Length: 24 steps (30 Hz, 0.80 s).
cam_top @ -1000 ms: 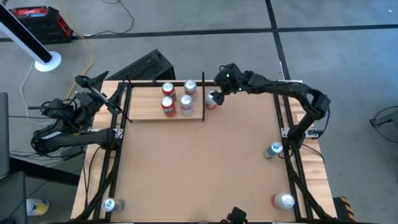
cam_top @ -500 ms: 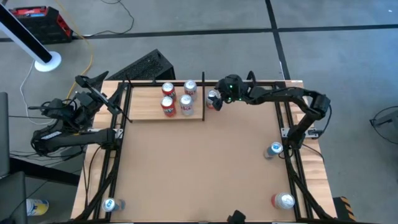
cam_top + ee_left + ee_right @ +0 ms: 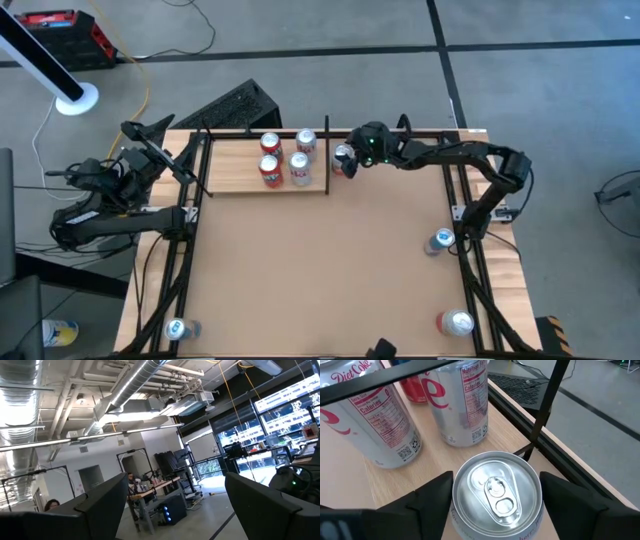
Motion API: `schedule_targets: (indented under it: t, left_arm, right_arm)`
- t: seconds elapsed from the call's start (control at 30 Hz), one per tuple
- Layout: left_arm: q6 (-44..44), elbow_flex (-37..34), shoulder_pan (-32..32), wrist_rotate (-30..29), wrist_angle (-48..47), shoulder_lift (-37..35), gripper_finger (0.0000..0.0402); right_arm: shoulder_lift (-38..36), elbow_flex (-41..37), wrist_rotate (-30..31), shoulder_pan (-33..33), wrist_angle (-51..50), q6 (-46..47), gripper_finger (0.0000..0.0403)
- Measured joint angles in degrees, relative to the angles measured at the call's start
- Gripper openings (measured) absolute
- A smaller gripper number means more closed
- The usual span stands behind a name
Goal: Place canned beverage on shelf
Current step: Put the top pink-white soda can on the shelf
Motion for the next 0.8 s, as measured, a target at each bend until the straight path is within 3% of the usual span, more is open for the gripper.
schedule_targets:
  t: [0.1, 0.47, 0.8]
  left_arm:
    - [0.0, 0.0, 0.0, 0.0, 0.0, 0.0, 0.032]
    - [0.0, 0.0, 0.0, 0.0, -0.1, 0.0, 0.032]
    - [0.0, 0.0, 0.0, 0.0, -0.1, 0.0, 0.032]
  right_arm:
    - [-0.7, 0.0, 0.0, 0.0, -0.7, -0.4, 0.0274]
    - [-12.0, -0.2, 0.0, 0.5, -8.4, 0.1, 0.0274]
    - [-26.0, -0.2, -0.3, 13.0, -23.1, 1.9, 0.0274]
